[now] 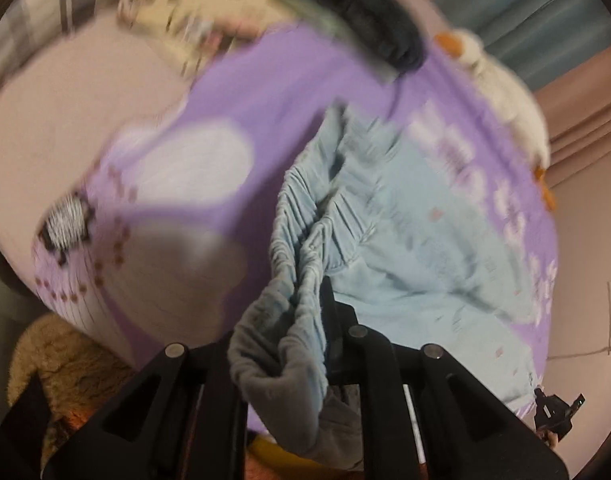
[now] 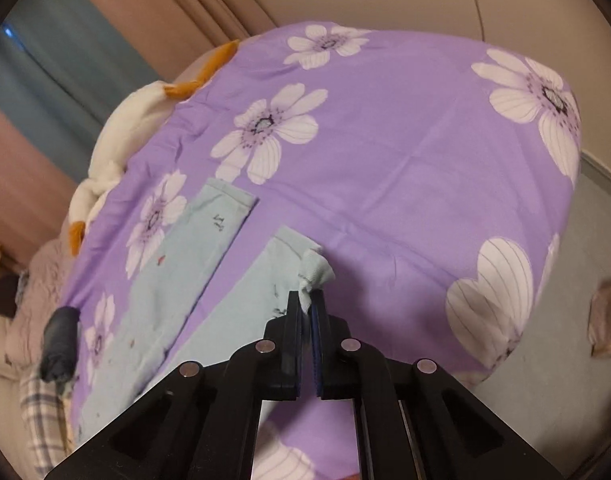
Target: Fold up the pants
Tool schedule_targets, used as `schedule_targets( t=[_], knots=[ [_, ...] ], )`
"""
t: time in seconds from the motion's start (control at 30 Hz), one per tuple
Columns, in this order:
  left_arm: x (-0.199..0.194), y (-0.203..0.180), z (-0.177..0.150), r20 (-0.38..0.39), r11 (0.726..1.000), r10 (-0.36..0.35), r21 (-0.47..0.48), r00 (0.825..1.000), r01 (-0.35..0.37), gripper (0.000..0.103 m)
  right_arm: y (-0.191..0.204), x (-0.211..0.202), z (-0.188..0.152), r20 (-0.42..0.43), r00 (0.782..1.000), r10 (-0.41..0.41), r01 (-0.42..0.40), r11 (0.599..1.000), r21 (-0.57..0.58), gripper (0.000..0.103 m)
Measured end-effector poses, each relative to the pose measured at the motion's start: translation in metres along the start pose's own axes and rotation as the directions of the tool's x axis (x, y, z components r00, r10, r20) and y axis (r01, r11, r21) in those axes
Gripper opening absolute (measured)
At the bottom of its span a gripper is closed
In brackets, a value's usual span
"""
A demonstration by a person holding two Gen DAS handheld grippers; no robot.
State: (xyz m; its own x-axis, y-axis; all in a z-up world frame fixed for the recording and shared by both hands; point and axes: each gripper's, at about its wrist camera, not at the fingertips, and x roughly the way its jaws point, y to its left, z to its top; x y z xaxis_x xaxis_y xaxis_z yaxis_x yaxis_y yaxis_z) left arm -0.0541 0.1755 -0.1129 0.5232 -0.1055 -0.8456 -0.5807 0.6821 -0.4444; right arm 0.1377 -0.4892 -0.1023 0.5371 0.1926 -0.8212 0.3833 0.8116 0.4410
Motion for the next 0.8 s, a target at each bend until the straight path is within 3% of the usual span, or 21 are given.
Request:
schedule_targets(
  t=[0.07,0.13,0.27,0.47,0.57,0.6,0.63,0.67,0.7,0.73,0.8],
  knots=[
    [0.011,0.010,-0.007,-0.034,1.000,0.017,-0.025,0.999,-0.018,0.014,-0.017,0.019,-0.011,-0.061,0.996,-0.062,0.064,0.998,0.027,0.006],
    [0.006,0.009,-0.009,-0.018,1.000,0.014,-0.023,1.000,-0.014,0.014,-0.028,0.029,-0.018,-0.103,0.991,-0.085,0.092,0.994,0.063,0.005],
    [0.010,0.006,-0.007,-0.031,0.999,0.049,0.007,0.998,-0.049,0.017,-0.030,0.016,-0.016,-0.059,0.995,-0.075,0.079,0.995,0.062,0.005],
    [0.016,0.007,-0.007,-0.037,0.998,0.054,-0.012,0.998,-0.054,0.022,-0.040,0.044,-0.022,-0.109,0.987,-0.116,0.126,0.988,0.089,0.005],
    [-0.002,0.007,-0.005,-0.025,0.994,0.108,-0.014,0.994,-0.108,0.046,-0.030,0.037,-0.020,-0.102,0.978,-0.181,0.188,0.980,0.058,0.005],
    [-0.011,0.006,-0.003,0.006,0.990,0.139,-0.012,0.990,-0.139,0.064,-0.025,0.033,-0.020,-0.094,0.974,-0.206,0.211,0.977,0.043,0.014],
    [-0.024,0.004,0.000,0.060,0.985,0.173,-0.007,0.983,-0.173,0.079,-0.020,0.028,-0.019,-0.075,0.967,-0.245,0.247,0.969,0.022,0.031],
    [-0.035,0.000,0.003,0.111,0.982,0.190,-0.007,0.975,-0.191,0.083,-0.014,0.019,-0.017,-0.046,0.956,-0.289,0.289,0.957,0.000,0.043],
    [-0.045,-0.002,0.005,0.151,0.980,0.196,-0.009,0.969,-0.197,0.087,-0.007,0.011,-0.014,-0.015,0.951,-0.310,0.310,0.951,-0.011,0.066],
    [-0.056,-0.007,0.009,0.192,0.981,0.192,-0.012,0.962,-0.193,0.088,-0.001,0.002,-0.011,0.018,0.949,-0.313,0.314,0.949,-0.016,0.078],
    [-0.065,-0.017,0.015,0.221,0.989,0.147,0.000,0.964,-0.151,0.089,0.018,-0.016,-0.004,0.074,0.960,-0.269,0.271,0.962,-0.018,0.078]
  ],
)
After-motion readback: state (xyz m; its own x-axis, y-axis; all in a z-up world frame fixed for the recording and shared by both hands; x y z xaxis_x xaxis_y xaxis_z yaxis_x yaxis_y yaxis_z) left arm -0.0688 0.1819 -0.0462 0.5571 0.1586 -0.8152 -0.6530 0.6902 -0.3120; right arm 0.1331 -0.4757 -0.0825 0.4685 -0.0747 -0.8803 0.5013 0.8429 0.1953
